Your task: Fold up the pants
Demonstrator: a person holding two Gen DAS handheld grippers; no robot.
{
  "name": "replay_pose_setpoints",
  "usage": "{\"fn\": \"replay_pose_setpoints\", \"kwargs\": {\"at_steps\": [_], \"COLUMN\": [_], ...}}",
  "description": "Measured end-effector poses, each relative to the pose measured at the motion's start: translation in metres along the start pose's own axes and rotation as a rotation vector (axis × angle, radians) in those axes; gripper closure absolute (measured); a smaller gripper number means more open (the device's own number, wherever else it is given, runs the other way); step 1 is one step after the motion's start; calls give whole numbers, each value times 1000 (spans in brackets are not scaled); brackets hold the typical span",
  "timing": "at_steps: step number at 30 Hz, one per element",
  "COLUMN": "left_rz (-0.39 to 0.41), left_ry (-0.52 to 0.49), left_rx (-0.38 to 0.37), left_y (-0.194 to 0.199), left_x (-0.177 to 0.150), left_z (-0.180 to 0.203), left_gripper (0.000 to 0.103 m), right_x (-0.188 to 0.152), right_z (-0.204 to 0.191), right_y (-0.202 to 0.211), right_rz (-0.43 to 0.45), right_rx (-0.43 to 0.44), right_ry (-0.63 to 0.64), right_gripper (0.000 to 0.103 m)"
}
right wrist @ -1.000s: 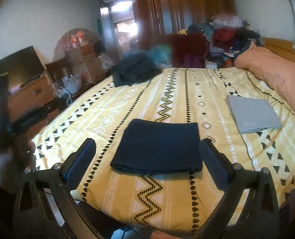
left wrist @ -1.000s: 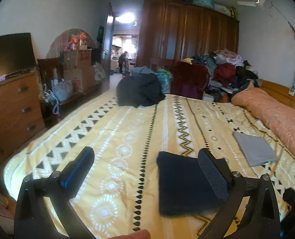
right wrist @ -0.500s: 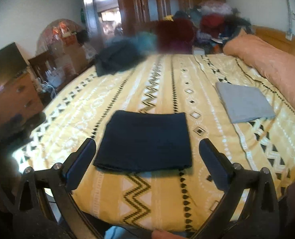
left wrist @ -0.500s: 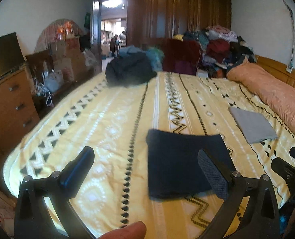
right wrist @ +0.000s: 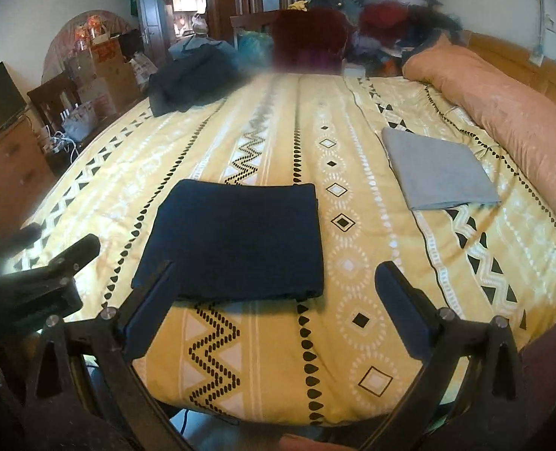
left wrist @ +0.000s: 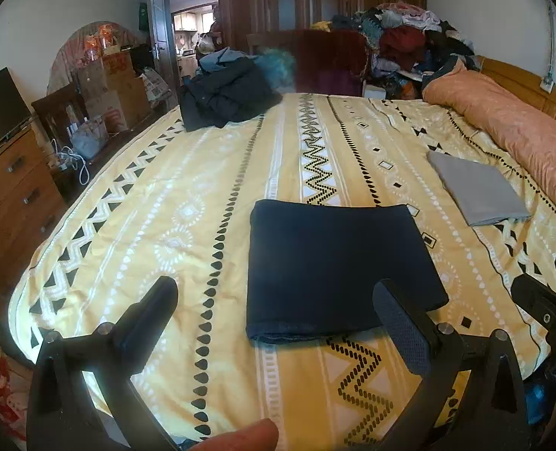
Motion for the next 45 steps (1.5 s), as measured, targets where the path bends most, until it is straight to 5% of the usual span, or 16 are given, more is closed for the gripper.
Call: {"fn": "replay_pose_setpoints", "kwargs": {"at_steps": [45], "left_rz": [-30], "left_ry": [11], "left_rx": [-34], "left_y": [10], "left_x": [-2], "left_z": [14], "left_gripper": [0], "right_x": [-6], "right_z": [-10], "right_y": [-2], "right_rz": [-28], "right_rx": [49], "right_ry": [61], "right_gripper": [0]}}
Point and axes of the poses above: each gripper's, at about its wrist camera, not at the fingertips, and y roughly against the way its jaws point, z to its right, x to its top, the point moved 8 cm from there along -y, roughly the way its jaws point, and after that the axes turned 12 degrees about x, right-handed, at the moved point
